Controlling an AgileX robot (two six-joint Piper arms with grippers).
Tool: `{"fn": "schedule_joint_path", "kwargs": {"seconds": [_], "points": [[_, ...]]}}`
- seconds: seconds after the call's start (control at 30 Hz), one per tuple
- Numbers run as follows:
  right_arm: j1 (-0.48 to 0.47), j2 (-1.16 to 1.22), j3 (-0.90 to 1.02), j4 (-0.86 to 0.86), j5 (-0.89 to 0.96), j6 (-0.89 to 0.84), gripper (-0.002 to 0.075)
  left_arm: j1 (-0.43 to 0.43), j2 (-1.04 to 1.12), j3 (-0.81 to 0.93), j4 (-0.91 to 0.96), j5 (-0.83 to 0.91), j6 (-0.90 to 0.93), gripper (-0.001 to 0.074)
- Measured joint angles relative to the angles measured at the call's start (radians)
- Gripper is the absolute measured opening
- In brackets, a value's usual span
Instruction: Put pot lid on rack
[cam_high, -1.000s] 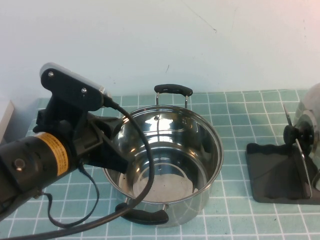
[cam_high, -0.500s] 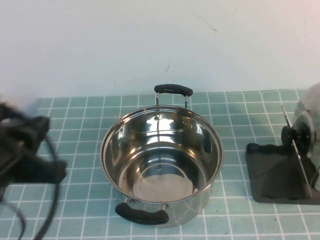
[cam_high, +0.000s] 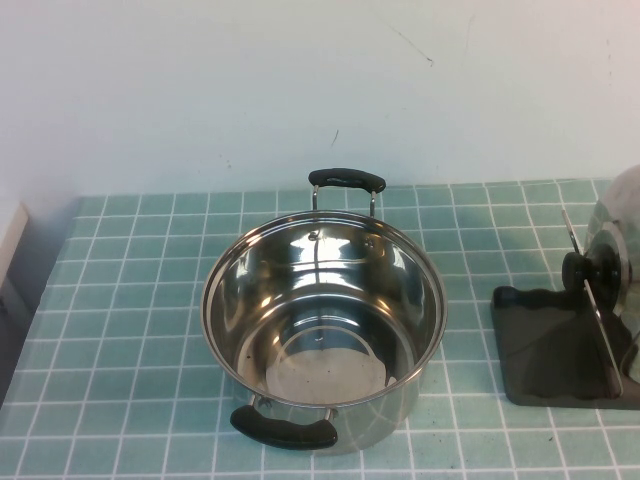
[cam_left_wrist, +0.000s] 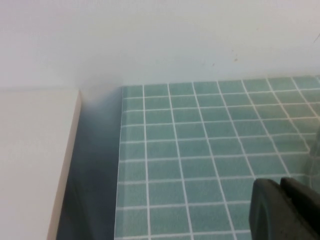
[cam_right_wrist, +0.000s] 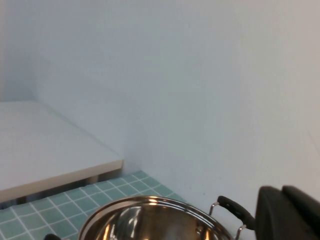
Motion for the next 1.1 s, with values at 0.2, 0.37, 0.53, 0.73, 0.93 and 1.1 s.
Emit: {"fn": "schedule_joint_path", "kwargs": {"seconds": [0.2,0.37,0.53,0.73,0.93,1.1], "points": [[0.000,0.000,0.000,0.002,-0.028,0.000,-0.0001,0.000,-0.038,0.061,-0.006,0.010,-0.002,-0.0001],[0.000,0.000,0.000,0.004,-0.030,0.000,-0.0001,0.000,-0.040,0.072,-0.015,0.010,-0.002,-0.0002],[0.000,0.000,0.000,0.004,-0.030,0.000,-0.0001,0.000,-0.040,0.072,-0.017,0.010,-0.002,-0.0001],[0.000,-0.024,0.078,0.015,-0.293,0.003,-0.0001,0.000,-0.040,0.072,-0.019,0.010,-0.002,-0.0001],[-0.086,-0.149,0.236,-0.460,-0.630,0.368,-0.0001,0.000,-0.040,0.072,-0.019,0.011,-0.002,-0.0002],[-0.255,-0.329,0.353,-1.027,-0.527,1.008,-0.0001,0.000,-0.040,0.072,-0.019,0.011,-0.002,-0.0002]]}}
